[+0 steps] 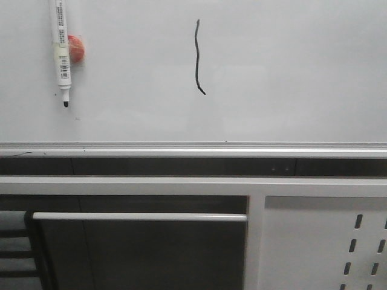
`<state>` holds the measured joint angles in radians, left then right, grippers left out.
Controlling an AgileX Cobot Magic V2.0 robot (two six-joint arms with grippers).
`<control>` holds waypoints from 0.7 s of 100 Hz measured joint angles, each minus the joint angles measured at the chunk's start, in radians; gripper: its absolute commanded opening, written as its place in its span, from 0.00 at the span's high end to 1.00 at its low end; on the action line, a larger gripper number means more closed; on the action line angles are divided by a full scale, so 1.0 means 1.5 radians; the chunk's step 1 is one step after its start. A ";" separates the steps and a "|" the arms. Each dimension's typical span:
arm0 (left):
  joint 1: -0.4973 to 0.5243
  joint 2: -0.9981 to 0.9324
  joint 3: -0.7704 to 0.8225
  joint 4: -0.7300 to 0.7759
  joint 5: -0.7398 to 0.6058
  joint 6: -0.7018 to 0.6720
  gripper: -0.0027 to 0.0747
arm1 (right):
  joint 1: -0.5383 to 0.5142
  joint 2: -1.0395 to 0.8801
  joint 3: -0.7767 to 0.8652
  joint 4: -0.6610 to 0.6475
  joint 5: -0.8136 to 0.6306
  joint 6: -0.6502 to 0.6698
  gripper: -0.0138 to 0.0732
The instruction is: Write number 1 on whiteboard
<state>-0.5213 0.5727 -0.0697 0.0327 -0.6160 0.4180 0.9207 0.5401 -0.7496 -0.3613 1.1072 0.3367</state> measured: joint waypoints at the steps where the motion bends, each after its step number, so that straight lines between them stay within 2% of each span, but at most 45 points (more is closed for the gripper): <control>1: 0.005 -0.005 0.000 0.003 0.002 0.000 0.99 | 0.000 0.000 0.000 0.000 0.000 0.000 0.90; 22: 0.108 -0.163 0.005 0.016 0.093 0.001 0.99 | 0.000 0.000 0.000 0.000 0.000 0.000 0.90; 51: 0.214 -0.334 0.050 0.007 0.310 0.002 0.99 | 0.000 0.000 0.000 0.000 0.000 0.000 0.90; 70: 0.253 -0.385 0.050 -0.037 0.367 0.002 0.99 | 0.000 0.000 0.000 0.000 0.000 0.000 0.90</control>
<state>-0.1414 -0.0052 0.0053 -0.0234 -0.0651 0.4204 0.9207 0.5401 -0.7500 -0.3613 1.1072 0.3367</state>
